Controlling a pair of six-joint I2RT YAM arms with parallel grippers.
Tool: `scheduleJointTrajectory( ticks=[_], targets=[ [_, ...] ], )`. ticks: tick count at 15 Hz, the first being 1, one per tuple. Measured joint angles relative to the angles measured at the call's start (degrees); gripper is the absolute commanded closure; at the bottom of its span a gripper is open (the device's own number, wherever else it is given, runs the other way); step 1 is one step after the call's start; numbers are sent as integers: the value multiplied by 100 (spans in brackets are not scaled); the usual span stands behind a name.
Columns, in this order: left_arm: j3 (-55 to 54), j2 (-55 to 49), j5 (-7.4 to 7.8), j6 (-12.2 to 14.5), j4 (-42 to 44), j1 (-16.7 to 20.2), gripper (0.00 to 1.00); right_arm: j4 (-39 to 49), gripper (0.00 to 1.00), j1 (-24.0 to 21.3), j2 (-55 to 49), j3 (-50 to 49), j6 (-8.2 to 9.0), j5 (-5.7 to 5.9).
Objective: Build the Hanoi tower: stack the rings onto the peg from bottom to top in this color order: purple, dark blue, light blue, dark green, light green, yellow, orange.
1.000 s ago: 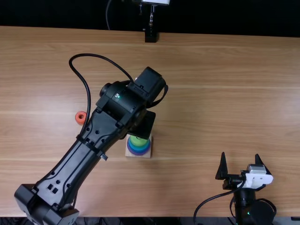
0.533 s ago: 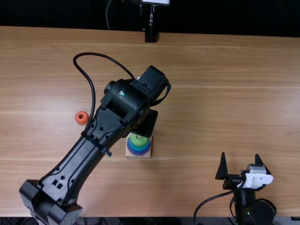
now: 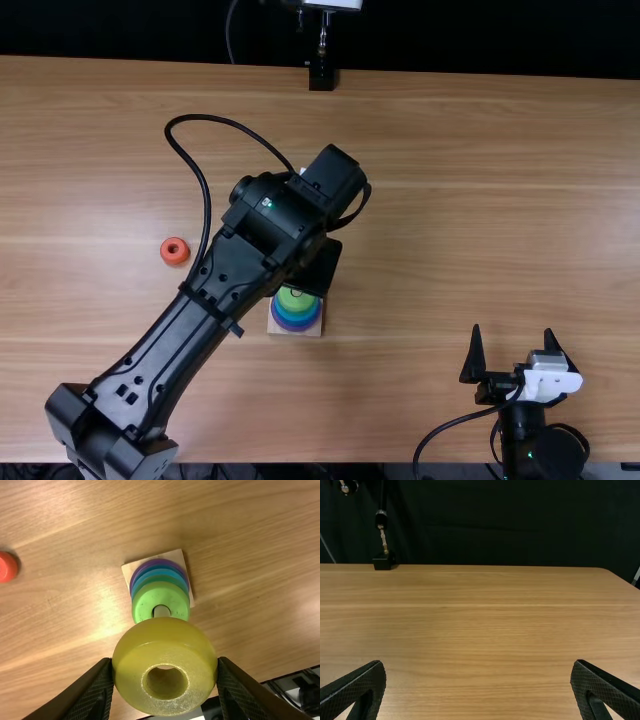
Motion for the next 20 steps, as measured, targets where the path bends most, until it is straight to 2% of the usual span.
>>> scheduleJointTrajectory(
  ticks=[20],
  targets=[
    [-348, 11, 26, -7, 46, 0, 100, 0, 0, 0, 0, 0, 2, 0]
  ],
)
